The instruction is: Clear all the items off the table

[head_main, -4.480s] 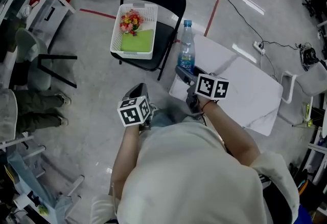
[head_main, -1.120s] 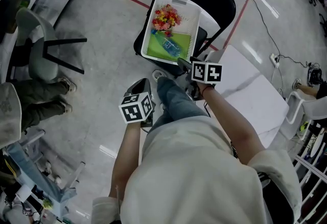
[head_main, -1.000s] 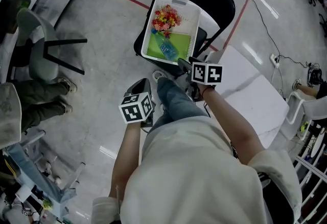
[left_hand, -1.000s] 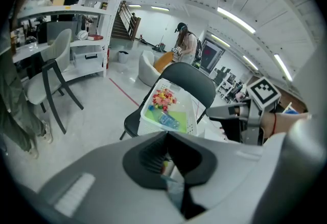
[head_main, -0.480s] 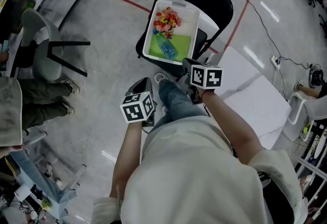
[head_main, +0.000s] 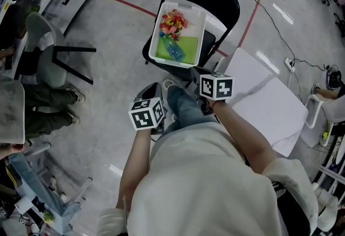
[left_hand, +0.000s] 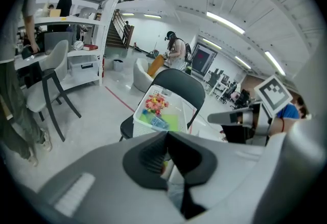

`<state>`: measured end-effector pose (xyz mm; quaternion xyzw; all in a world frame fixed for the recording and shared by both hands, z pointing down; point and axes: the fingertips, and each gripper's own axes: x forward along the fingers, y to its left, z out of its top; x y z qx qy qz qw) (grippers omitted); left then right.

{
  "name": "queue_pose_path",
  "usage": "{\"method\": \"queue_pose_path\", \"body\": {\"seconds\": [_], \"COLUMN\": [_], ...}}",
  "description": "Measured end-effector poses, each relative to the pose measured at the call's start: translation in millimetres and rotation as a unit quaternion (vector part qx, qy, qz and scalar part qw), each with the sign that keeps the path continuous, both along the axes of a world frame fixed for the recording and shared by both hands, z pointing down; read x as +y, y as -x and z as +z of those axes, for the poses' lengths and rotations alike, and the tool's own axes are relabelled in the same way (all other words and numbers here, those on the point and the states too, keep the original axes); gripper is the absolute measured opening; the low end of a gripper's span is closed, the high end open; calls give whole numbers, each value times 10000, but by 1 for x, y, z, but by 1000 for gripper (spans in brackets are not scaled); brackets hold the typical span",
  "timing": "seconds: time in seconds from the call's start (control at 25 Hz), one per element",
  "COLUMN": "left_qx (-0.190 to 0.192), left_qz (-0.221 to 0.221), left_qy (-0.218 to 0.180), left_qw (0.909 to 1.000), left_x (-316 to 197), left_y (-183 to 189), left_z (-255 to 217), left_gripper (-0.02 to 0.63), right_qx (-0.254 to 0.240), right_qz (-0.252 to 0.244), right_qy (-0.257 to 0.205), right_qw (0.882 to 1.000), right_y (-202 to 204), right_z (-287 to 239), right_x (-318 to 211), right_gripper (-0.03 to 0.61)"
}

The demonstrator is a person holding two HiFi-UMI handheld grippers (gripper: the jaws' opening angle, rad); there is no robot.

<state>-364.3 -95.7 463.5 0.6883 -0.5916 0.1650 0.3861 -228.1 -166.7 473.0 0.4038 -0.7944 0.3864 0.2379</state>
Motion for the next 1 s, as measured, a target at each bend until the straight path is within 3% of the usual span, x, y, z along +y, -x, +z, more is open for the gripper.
{"method": "queue_pose_path", "body": {"seconds": [0.36, 1.0], "left_qx": [15, -80], "left_qz": [192, 837], "left_qy": [-188, -363], "left_qw": [9996, 9958], "left_x": [16, 41], "left_y": [-30, -103], "left_z": [-14, -30], "left_gripper": [9, 9], "right_qx": [-355, -467], "right_qz": [-20, 397], "right_qy": [-407, -782], "right_qw": [9985, 9951], "right_y": [-22, -101], "right_z": [-25, -49], "right_x": [31, 76], "right_gripper": [-2, 0]}}
